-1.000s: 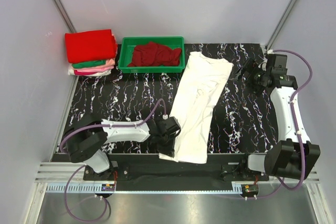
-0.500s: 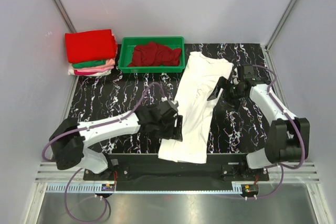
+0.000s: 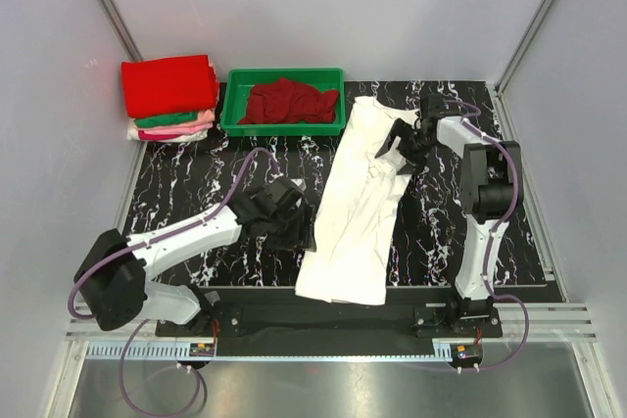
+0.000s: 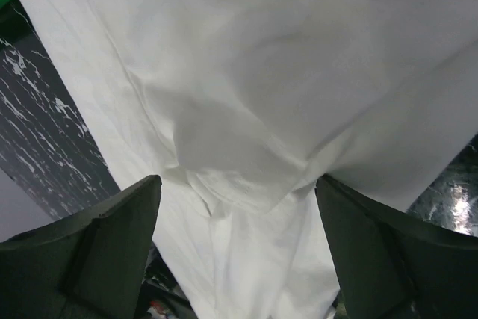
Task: Fold and stack the t-shirts
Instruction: Fold the tshirt
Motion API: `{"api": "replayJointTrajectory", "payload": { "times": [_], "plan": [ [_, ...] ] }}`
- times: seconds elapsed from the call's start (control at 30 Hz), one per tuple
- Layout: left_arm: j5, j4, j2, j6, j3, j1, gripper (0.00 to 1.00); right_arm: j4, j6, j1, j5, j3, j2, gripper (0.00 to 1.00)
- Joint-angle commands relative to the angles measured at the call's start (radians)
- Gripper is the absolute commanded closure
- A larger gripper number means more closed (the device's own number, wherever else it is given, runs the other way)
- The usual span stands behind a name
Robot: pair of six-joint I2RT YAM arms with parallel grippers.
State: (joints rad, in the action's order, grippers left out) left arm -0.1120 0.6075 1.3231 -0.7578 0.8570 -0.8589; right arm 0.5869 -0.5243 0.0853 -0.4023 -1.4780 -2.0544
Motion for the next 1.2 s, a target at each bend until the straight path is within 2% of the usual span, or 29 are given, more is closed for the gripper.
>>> {"api": "replayJointTrajectory", "payload": {
  "times": [0.0, 0.13, 0.23, 0.33, 0.37, 0.47, 0.5, 0.6, 0.7, 0.93, 1.0, 1.03, 1.07, 1.13, 1.17],
  "plan": [
    [-0.038, -0.055, -0.004, 0.054, 0.005, 0.029, 0.30, 0.037, 0.030, 0.008, 0.099, -0.157, -0.094, 0.08],
    [-0.066, -0.058, 0.034, 0.084, 0.027, 0.060, 0.31, 0.177, 0.049, -0.004, 0.207, -0.388, -0.283, 0.07],
    [-0.084, -0.064, 0.059, 0.109, 0.036, 0.075, 0.31, 0.249, 0.052, -0.013, 0.250, -0.685, -0.428, 0.07],
    [-0.103, -0.078, 0.088, 0.121, 0.042, 0.092, 0.31, 0.306, 0.052, -0.016, 0.266, -0.884, -0.585, 0.05],
    [-0.106, -0.081, 0.099, 0.132, 0.046, 0.098, 0.31, 0.323, 0.043, -0.021, 0.270, -1.015, -0.624, 0.05],
    [-0.110, -0.069, 0.137, 0.150, 0.076, 0.106, 0.32, 0.366, 0.017, -0.035, 0.275, -1.184, -0.723, 0.05],
    [-0.110, -0.072, 0.142, 0.153, 0.083, 0.106, 0.32, 0.352, 0.014, -0.038, 0.267, -1.182, -0.724, 0.05],
    [-0.118, -0.080, 0.157, 0.149, 0.094, 0.107, 0.32, 0.295, 0.003, -0.047, 0.254, -1.035, -0.623, 0.04],
    [-0.132, -0.116, 0.159, 0.135, 0.100, 0.106, 0.32, 0.174, 0.038, -0.050, 0.235, -0.862, -0.451, 0.00],
    [-0.161, -0.170, 0.177, 0.112, 0.129, 0.103, 0.33, 0.260, 0.107, -0.064, 0.273, -0.745, -0.125, 0.00],
    [-0.163, -0.198, 0.188, 0.100, 0.122, 0.103, 0.33, 0.258, 0.122, -0.065, 0.293, -0.577, -0.034, 0.00],
    [-0.173, -0.215, 0.198, 0.092, 0.114, 0.098, 0.33, 0.252, 0.121, -0.065, 0.304, -0.505, 0.068, 0.00],
    [-0.178, -0.232, 0.205, 0.072, 0.106, 0.092, 0.34, 0.249, 0.110, -0.065, 0.312, -0.344, 0.120, 0.00],
    [-0.190, -0.291, 0.221, 0.048, 0.082, 0.066, 0.34, 0.210, 0.087, -0.065, 0.309, -0.164, 0.283, 0.00],
    [-0.190, -0.311, 0.229, 0.023, 0.076, 0.055, 0.34, 0.194, 0.064, -0.065, 0.303, 0.016, 0.340, 0.01]
  ]
}}
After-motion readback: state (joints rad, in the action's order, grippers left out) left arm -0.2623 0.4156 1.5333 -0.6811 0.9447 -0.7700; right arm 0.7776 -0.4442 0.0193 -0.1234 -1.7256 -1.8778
